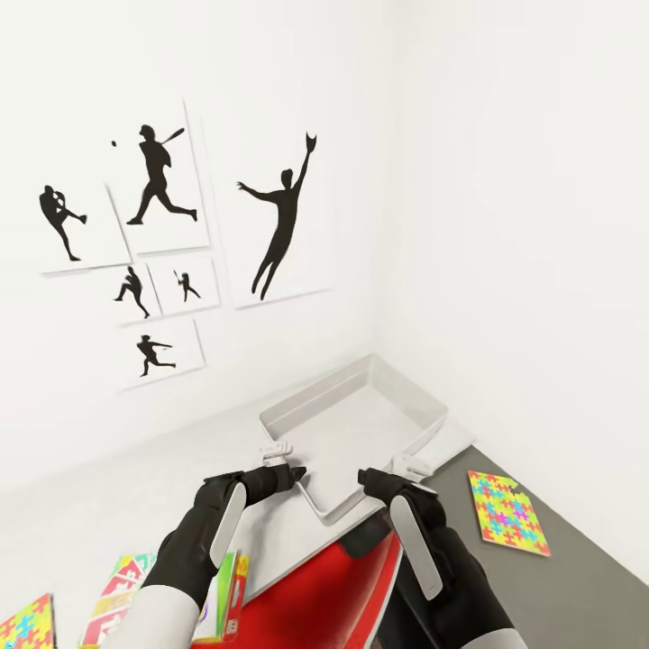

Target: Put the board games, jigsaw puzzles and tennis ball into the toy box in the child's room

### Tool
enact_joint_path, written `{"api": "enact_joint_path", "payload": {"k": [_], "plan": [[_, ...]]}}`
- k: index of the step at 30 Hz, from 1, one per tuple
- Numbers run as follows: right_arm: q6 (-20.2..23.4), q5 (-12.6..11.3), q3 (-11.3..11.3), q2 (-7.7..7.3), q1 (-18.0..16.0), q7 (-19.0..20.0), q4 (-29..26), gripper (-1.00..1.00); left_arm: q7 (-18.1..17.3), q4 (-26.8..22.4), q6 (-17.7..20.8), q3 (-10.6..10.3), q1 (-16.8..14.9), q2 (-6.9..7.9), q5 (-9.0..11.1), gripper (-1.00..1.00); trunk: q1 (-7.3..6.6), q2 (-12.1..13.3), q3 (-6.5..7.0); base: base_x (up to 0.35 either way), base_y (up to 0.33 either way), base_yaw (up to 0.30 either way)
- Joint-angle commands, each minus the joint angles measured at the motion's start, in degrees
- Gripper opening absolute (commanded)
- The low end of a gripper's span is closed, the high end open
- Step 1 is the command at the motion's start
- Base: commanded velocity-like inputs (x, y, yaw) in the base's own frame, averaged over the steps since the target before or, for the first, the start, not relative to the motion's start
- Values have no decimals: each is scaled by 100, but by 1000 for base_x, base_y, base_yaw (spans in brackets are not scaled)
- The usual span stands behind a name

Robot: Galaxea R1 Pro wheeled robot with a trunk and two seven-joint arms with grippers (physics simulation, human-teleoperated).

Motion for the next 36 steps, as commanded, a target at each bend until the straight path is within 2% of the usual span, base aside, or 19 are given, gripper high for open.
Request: {"api": "enact_joint_path", "payload": {"k": [1, 16, 36], "plan": [[-12, -297, 44, 0, -2, -49, 1, -100, -136, -11, 58, 3, -7, -9, 261, -100, 2, -15, -13, -194, 141, 0], [-12, -297, 44, 0, -2, -49, 3, -100, -136, -11, 58, 3, -7, -9, 261, -100, 2, -15, -13, -36, 24, 0], [-12, -297, 44, 0, -2, -49, 10, -100, -136, -11, 67, 3, -7, -9, 261, -100, 2, -15, -13, -138, 124, 0]]}}
